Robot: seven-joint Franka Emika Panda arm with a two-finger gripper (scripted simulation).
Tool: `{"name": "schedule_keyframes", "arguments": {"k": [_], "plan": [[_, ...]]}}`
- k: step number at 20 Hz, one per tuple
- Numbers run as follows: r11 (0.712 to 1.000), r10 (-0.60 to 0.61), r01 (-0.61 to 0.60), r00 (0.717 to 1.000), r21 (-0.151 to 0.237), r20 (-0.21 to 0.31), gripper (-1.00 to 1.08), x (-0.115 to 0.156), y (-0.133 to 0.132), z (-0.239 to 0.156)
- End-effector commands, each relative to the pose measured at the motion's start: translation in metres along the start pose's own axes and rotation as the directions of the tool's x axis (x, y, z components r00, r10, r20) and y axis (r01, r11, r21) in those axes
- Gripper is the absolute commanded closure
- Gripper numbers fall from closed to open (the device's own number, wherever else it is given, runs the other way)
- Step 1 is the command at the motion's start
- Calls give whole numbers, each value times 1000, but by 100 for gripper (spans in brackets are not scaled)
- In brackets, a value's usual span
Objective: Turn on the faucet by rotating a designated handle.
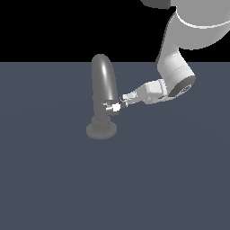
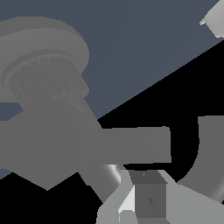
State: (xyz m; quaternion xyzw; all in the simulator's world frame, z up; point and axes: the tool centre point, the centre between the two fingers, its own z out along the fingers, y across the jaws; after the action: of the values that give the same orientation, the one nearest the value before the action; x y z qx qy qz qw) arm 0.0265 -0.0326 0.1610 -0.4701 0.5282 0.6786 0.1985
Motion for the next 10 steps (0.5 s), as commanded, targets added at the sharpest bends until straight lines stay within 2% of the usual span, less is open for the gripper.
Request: {"name": "schedule_keyframes", "arguments": {"k": [1, 7, 8, 9, 10], "plan": [[1000, 0, 0, 1000, 0, 0, 108, 9, 3, 0], [1000, 0, 0, 1000, 0, 0, 108, 33, 9, 0], [1000, 0, 0, 1000, 0, 0, 108, 33, 9, 0], [1000, -31, 31, 999, 3, -12, 108, 11, 9, 0], [1000, -28, 28, 1000, 3, -11, 108, 18, 6, 0]]}}
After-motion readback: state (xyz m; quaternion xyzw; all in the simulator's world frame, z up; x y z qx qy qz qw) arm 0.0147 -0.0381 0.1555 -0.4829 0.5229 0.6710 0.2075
